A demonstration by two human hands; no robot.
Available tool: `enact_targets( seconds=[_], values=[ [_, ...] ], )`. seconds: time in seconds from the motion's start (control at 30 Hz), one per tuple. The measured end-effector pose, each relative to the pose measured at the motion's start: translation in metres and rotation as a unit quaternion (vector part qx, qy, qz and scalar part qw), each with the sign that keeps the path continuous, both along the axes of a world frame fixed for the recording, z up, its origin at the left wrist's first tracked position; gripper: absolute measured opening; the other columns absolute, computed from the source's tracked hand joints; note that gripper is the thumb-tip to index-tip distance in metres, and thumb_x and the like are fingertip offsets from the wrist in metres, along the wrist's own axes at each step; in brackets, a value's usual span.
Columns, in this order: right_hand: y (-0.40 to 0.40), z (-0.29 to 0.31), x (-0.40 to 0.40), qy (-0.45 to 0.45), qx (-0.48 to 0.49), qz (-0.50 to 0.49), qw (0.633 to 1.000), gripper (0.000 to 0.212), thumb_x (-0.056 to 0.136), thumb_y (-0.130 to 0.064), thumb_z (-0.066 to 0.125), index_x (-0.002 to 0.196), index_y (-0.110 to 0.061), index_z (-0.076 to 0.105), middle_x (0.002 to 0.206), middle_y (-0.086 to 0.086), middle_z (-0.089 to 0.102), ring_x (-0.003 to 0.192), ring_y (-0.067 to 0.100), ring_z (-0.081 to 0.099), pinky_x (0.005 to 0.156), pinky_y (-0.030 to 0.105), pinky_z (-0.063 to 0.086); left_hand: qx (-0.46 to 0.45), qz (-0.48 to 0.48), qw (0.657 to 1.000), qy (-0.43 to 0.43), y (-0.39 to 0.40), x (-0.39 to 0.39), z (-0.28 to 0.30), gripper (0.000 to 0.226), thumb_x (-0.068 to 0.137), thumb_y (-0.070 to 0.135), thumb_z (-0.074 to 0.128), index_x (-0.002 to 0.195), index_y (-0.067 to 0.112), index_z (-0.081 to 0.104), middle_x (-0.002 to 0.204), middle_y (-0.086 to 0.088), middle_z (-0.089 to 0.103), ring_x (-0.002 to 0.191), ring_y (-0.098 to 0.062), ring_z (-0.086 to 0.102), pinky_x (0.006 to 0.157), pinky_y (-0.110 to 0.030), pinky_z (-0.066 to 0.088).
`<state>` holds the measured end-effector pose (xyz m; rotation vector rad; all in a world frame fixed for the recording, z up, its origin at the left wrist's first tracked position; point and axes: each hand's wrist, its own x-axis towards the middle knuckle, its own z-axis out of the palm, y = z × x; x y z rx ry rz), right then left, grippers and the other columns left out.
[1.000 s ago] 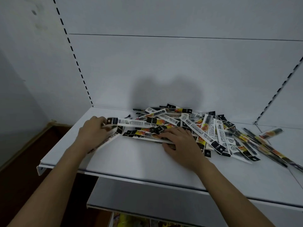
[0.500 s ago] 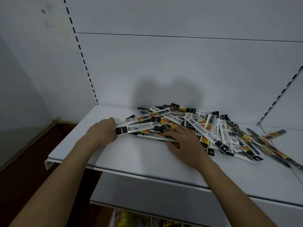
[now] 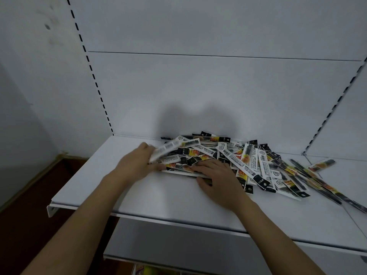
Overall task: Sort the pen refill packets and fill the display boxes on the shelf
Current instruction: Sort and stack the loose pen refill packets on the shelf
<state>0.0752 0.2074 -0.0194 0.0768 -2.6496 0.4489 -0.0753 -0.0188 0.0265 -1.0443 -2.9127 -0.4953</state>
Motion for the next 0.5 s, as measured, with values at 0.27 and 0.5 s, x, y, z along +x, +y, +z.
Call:
enact_targets(
  seconds=[0.27, 0.5],
  values=[
    [0.003, -0.003, 0.0, 0.034, 0.022, -0.065, 0.997, 0.034, 0.089, -0.038, 0.048, 0.108, -0.026, 0.073, 0.103, -0.009, 0.065, 0.096, 0.015, 0.056, 0.081, 0.035, 0.048, 0.1, -0.068, 0.991, 0.056, 0.016, -0.006, -0.009, 0.029, 0.089, 0.029, 0.07, 0.116, 0.019, 0.068, 0.106, 0.0, 0.058, 0.099, -0.026, 0.049, 0.074, -0.033, 0.036],
    [0.002, 0.001, 0.001, 0.009, -0.03, -0.037, 0.999, 0.044, 0.096, -0.043, 0.034, 0.106, -0.026, 0.073, 0.112, -0.013, 0.07, 0.114, 0.012, 0.055, 0.094, 0.04, 0.045, 0.033, -0.097, 0.995, -0.007, 0.057, 0.025, -0.02, 0.083, 0.074, 0.075, 0.024, 0.132, 0.026, 0.056, 0.134, 0.004, 0.055, 0.127, -0.022, 0.043, 0.102, -0.041, 0.037]
  ],
)
